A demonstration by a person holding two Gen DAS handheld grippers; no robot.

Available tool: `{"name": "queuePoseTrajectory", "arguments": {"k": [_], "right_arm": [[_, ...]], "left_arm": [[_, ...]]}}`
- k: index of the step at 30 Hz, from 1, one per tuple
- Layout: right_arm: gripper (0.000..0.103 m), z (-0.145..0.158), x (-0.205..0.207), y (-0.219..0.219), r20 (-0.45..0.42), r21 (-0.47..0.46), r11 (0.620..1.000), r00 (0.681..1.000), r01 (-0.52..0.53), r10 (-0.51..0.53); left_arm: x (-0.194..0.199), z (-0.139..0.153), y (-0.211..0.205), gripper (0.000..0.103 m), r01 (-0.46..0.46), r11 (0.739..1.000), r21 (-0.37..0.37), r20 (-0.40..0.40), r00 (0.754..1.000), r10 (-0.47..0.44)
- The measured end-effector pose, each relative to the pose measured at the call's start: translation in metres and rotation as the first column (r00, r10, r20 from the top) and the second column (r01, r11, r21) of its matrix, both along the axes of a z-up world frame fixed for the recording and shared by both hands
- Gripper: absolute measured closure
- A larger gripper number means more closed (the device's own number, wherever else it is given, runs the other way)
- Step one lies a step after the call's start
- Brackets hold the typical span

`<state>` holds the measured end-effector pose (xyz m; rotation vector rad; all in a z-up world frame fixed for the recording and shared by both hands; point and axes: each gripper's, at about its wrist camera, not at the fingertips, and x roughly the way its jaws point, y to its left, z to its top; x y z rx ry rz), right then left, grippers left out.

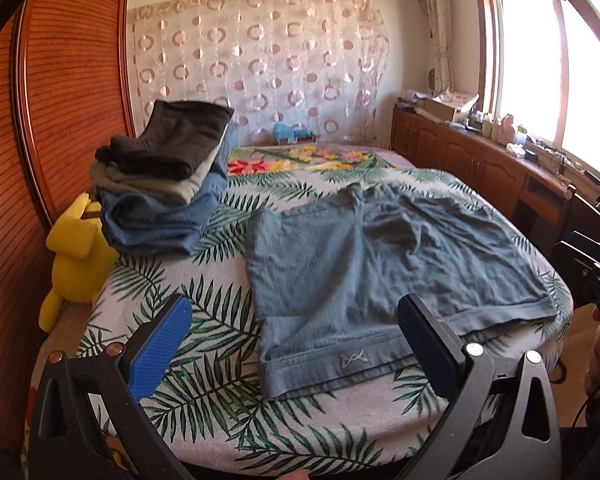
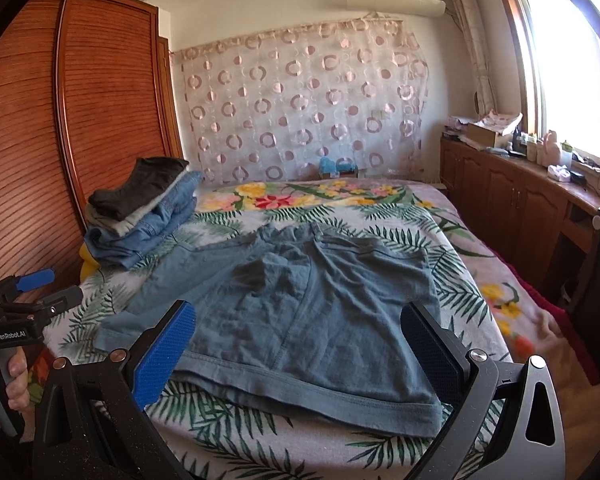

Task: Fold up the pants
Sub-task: 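Lower the left gripper to the shorts' hem and close on it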

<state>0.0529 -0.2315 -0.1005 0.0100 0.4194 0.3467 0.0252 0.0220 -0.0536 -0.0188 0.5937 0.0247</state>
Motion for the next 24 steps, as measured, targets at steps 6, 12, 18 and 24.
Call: {"name": "queuePoseTrajectory", "arguments": {"k": [6,12,18,24], "right_arm": [[0.001,-0.003,0.007,-0.003,-0.048,-0.019,1.000,0.999,0.013,-0.014],[0.001,-0.006,0.012,-0.006,-0.077,-0.066,0.997,0.996,0.031,-0.036],[0.001,-0.013,0.019,-0.005,-0.134,-0.107,0.994,0.990,0.032,-0.047],[0.001,-0.013,0.018,-0.001,-0.198,-0.155,0.988,0.979,0.025,-0.055]], "left_arm": [[0.005,-0.013,0.007,0.000,0.000,1.000,-0.003,-0.043,0.999,0.000],[0.009,-0.027,0.019,0.000,0.002,1.000,-0.017,-0.086,0.996,-0.004],[0.011,-0.042,0.034,0.003,0.004,0.999,-0.034,-0.131,0.991,-0.009],[0.011,-0.053,0.041,0.017,0.034,0.997,-0.072,-0.175,0.983,-0.046]]}}
